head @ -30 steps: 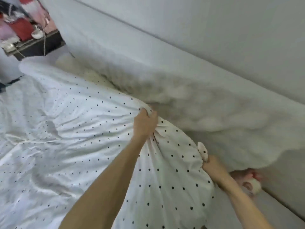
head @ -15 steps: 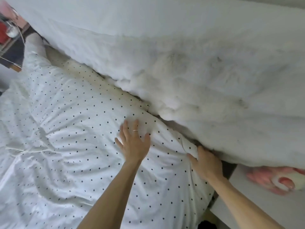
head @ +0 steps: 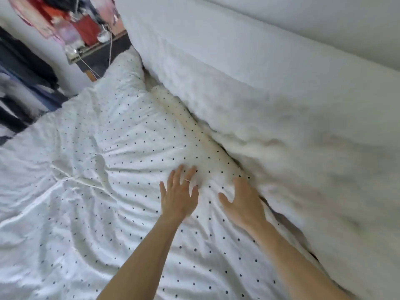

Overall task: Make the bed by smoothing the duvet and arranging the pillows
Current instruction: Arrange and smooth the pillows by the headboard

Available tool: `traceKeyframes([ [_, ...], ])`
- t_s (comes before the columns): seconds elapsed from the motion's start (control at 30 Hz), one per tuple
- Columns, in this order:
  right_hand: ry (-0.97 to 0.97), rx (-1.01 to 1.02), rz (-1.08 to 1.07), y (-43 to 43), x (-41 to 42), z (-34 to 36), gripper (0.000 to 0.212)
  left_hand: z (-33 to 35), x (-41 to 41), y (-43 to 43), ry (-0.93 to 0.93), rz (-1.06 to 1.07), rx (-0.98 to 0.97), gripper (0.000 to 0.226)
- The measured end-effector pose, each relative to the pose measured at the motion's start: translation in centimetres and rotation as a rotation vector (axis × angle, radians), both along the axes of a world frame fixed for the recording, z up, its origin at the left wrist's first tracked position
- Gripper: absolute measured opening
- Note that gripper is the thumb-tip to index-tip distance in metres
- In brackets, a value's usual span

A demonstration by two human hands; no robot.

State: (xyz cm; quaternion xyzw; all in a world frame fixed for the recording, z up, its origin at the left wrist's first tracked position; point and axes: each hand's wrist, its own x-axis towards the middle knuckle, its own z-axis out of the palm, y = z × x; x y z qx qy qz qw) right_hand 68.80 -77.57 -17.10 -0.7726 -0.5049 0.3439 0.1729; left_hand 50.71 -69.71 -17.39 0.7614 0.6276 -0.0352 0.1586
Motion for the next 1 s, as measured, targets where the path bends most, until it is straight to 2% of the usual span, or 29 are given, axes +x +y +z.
traceKeyframes([
  [0.07, -0.035, 0.032, 0.083, 5.4, -2.9, 0.3, 0.066, 0.9, -3.9, 4.5, 0.0, 0.093, 0.01, 0.062],
  [0.23, -0.169, -0.007, 0.11, 15.1, -6.3, 0.0, 0.089, 1.4, -11.1, 12.1, -0.007, 0.242, -0.01, 0.064],
  [0.37, -0.074, -0.073, 0.056, 22.2, -8.5, -0.6, 0.1, -1.0, -15.1, 15.9, -0.036, 0.321, -0.086, 0.064],
  [0.43, -0.01, -0.049, 0.016, 24.7, -10.2, 0.1, 0.088, -2.0, -16.1, 16.7, -0.088, 0.373, -0.129, 0.062],
  [0.5, 0.053, 0.111, 0.007, 25.9, -11.5, 2.7, 0.054, -2.1, -16.0, 16.8, -0.148, 0.402, -0.108, 0.061],
  [0.53, 0.113, 0.227, -0.01, 26.1, -11.6, 4.6, 0.04, -1.8, -15.7, 16.7, -0.19, 0.417, -0.046, 0.061],
  [0.6, 0.136, 0.469, -0.06, 26.0, -10.3, 8.4, 0.025, -0.5, -14.5, 17.2, -0.333, 0.426, 0.197, 0.062],
  [0.67, 0.0, 0.536, -0.116, 25.6, -7.0, 9.0, 0.022, 0.8, -12.6, 18.3, -0.381, 0.306, 0.279, 0.062],
  [0.7, -0.069, 0.457, -0.159, 25.6, -5.3, 7.9, 0.025, 1.1, -11.8, 18.7, -0.325, 0.226, 0.221, 0.063],
  [0.8, -0.272, 0.058, -0.182, 24.7, -3.8, 2.6, 0.046, -0.2, -10.4, 19.4, -0.065, 0.056, -0.148, 0.066],
  [0.87, -0.327, 0.022, -0.13, 24.1, -5.3, -0.5, 0.052, -1.8, -10.4, 19.4, -0.017, 0.066, -0.219, 0.067],
  [1.0, -0.558, 0.036, -0.03, 23.9, -6.6, -2.8, 0.064, -3.8, -10.8, 19.4, 0.027, 0.131, -0.228, 0.066],
])
